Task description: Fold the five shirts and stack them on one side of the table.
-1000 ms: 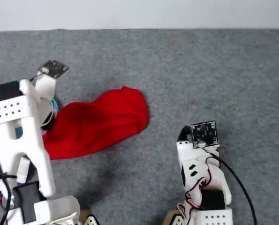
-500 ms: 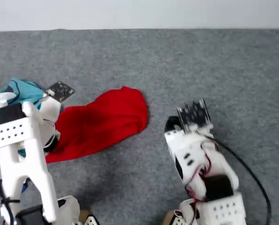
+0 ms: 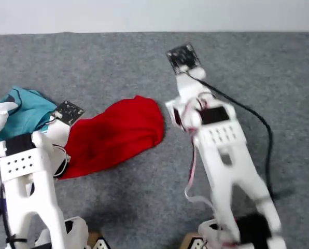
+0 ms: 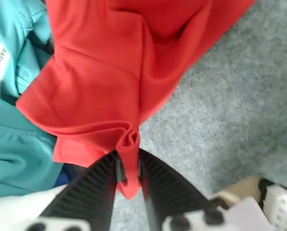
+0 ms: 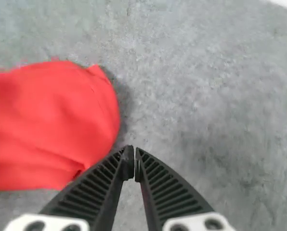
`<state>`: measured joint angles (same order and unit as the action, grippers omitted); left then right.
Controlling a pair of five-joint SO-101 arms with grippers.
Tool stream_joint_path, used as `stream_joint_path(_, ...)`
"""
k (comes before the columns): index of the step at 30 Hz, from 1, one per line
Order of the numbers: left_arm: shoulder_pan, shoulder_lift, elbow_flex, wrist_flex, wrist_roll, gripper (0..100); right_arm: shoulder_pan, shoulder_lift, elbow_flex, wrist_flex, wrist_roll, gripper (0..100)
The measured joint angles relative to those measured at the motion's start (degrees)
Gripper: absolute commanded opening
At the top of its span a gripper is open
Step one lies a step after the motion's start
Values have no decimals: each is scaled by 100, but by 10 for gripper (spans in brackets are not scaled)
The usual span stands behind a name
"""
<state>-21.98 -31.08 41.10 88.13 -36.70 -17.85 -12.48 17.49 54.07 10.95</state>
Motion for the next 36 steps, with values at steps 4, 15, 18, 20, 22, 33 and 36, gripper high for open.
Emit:
stream_joint_path(4, 0, -44, 105, -185, 62, 5, -176, 1266, -1178, 316, 800, 10)
stream_joint_path(15, 0, -44, 114, -396, 202, 5, -633, 4211, -4273, 879, 1512, 9)
stream_joint_path(18, 0, -44, 114, -448, 273, 5, -756, 4976, -5064, 747, 1196, 9)
stream_joint_path(20, 0, -44, 114, -501, 352, 5, -905, 5468, -5538, 747, 1169, 9)
stream_joint_path(22, 0, -44, 114, -501, 387, 5, -1090, 5934, -5881, 747, 1169, 9)
stream_joint_path(33, 0, -44, 114, -536, 404, 5, -1257, 6620, -6769, 3323, 1653, 9)
stream_joint_path(36, 0, -44, 114, -536, 404, 5, -1108, 6620, -7112, 4035, 1653, 9)
